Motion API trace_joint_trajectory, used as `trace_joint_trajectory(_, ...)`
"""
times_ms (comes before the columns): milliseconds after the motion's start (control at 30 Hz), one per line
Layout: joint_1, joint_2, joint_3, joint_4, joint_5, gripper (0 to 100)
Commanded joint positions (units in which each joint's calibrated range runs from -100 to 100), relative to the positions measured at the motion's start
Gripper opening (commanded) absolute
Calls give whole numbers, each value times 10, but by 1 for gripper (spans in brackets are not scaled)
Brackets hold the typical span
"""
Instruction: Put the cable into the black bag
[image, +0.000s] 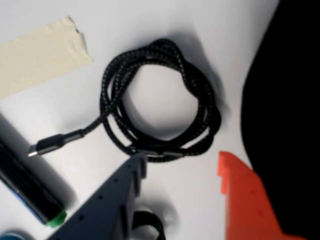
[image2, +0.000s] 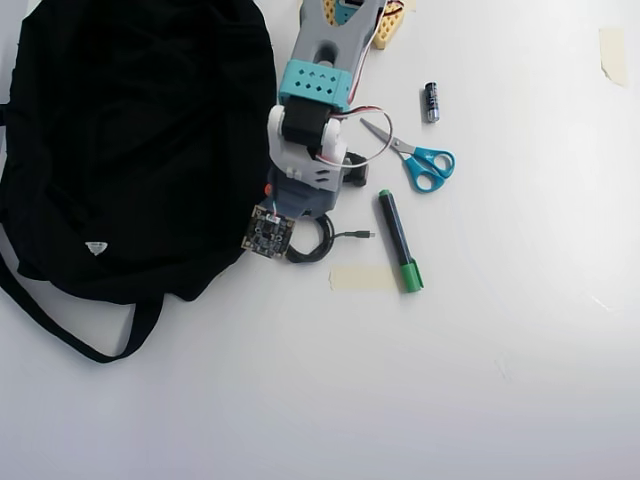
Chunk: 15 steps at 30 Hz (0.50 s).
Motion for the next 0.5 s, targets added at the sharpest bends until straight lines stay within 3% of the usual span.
trace_joint_trajectory(0, 6, 9, -43, -4, -2, 23)
trace_joint_trajectory(467, 6, 58, -52, -16, -3, 25)
